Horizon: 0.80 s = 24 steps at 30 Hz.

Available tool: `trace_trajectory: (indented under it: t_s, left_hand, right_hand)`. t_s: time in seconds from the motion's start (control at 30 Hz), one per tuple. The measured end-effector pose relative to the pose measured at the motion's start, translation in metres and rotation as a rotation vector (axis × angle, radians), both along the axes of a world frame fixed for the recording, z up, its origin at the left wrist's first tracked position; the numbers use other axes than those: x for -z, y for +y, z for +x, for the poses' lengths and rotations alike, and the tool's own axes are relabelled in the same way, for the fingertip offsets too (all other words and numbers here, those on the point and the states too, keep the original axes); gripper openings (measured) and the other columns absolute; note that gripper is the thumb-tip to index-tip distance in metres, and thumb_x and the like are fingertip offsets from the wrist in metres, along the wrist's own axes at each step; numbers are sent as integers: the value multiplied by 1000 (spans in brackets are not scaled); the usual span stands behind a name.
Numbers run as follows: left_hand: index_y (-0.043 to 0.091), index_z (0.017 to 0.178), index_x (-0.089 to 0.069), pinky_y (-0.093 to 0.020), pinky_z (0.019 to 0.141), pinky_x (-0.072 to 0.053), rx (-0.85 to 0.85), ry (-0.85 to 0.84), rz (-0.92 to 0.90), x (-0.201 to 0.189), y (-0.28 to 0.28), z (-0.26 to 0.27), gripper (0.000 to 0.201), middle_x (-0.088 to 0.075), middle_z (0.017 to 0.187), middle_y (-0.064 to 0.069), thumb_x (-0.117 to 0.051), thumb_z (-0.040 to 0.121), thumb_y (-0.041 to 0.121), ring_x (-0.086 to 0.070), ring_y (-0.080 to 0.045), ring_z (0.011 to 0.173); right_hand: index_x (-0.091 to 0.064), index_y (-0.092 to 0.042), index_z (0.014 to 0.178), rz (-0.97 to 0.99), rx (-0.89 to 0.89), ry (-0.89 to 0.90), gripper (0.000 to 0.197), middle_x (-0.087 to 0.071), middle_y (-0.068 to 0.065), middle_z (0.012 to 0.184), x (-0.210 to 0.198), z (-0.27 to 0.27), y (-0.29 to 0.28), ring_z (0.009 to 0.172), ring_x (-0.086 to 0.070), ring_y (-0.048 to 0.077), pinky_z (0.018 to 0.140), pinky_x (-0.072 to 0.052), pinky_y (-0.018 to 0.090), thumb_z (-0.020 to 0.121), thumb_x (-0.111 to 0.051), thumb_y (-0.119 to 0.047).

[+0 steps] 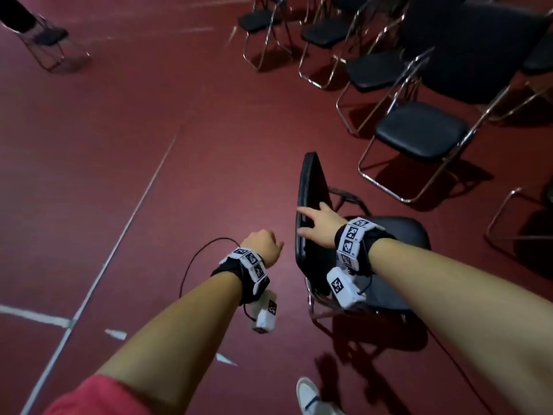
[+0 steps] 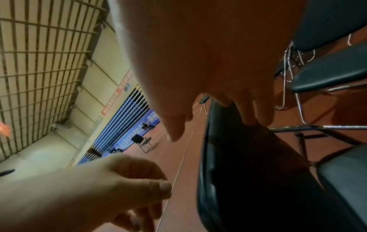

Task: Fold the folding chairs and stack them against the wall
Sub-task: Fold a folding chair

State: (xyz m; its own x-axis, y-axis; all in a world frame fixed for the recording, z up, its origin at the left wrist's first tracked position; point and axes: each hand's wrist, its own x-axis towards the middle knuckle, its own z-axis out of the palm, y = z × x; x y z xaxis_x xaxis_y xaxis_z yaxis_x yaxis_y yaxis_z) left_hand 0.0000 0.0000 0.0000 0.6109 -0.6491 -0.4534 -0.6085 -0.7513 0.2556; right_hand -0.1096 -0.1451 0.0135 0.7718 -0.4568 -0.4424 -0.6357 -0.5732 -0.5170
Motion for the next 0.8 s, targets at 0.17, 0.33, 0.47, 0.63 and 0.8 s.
trace_trajectory:
  t_s: [0.17,0.33,0.47,0.63,0.8]
  left_hand:
    - [14,115,-64,-34,84,-51,3,94,-62,39,-8,-11,28,-70,110,-10,-60,91,28,-64,-30,102]
    - [14,123,-60,-33,78,-47,-3,143,-97,42,-17,-21,31,-70,103,-12,-54,93,14,-64,-33,97]
    - [14,125,-59,-37,77,-50,-34,144,-94,38,-19,-30,34,-71,99,-14,-49,94,6,-64,-35,93]
    - [16,126,-58,-43,82,-55,-93,168,-79,31,-35,-41,39,-73,100,-10,-47,91,3,-67,-33,90]
    - [15,122,-57,-43,88,-53,15,181,-32,25,-75,-67,34,-70,110,-8,-63,88,15,-65,-32,100]
  right_hand:
    - [-17,-43,153,-6,-64,108,71,-17,22,159,36,-2,-7,126,-51,44,102,-46,43,93,-53,-58]
    - [-5,-51,153,-38,-189,94,82,-17,21,158,44,3,-25,117,-58,41,93,-52,42,90,-57,-56]
    - [-10,-46,155,-104,-296,85,75,-41,17,144,42,9,-31,112,-59,36,88,-52,39,94,-52,-53]
    - [-13,-44,153,-160,-348,15,69,-52,10,130,37,-10,-49,105,-61,34,80,-53,39,94,-47,-55]
    - [-32,-32,141,-140,-278,-49,62,-60,3,104,24,-43,-77,86,-64,28,64,-50,35,90,-54,-59]
